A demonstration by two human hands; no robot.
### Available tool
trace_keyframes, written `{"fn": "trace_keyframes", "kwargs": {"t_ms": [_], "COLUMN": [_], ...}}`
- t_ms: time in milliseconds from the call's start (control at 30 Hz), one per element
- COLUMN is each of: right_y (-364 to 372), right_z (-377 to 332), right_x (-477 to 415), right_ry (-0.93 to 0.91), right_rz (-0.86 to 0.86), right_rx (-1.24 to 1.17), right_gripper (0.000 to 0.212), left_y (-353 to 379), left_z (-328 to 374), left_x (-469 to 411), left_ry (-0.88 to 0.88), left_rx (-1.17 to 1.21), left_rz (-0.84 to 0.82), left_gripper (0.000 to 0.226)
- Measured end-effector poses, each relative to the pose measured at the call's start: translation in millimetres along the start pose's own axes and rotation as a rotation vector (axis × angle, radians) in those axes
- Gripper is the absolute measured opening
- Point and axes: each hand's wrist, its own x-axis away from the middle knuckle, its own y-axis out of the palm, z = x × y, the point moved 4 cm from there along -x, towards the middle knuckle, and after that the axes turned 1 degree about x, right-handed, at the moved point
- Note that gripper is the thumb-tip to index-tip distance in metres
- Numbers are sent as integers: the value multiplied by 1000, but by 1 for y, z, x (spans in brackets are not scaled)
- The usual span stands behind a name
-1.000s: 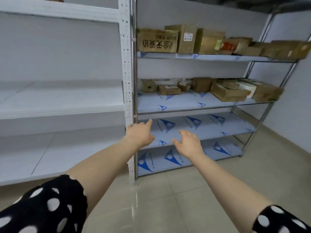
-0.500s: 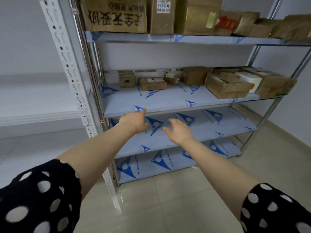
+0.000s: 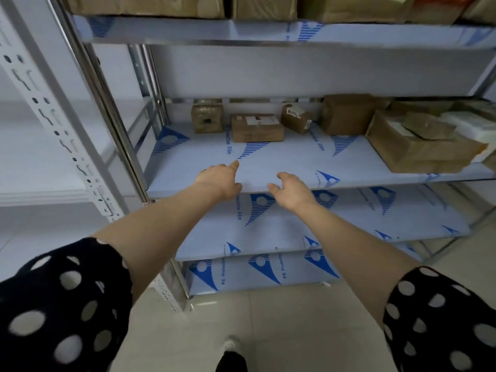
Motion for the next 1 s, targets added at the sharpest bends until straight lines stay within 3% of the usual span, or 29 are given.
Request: {"fn": "trace_keyframes", "kwargs": {"t_ms": [267,567,867,1000], "right_y": [-10,-20,-29,-28], "right_z": [15,48,74,70], "right_x": [-125,-233,-307,-332], "right_ry": [33,29,-88,-163], "right_rz": [-18,-43,-52,-85], "right_rx": [48,42,-38,-119], "right_gripper": [54,52,43,44], "left_y": [5,10,21,30], "left_z": [-14,0,9,2], "left_x": [-129,-215,-280,-291], "left_ry": [-61,-145,-264,-358], "left_rx": [107,215,544,763], "left_rz": [-31,-19,109,133], "left_gripper": [63,50,35,53]}}
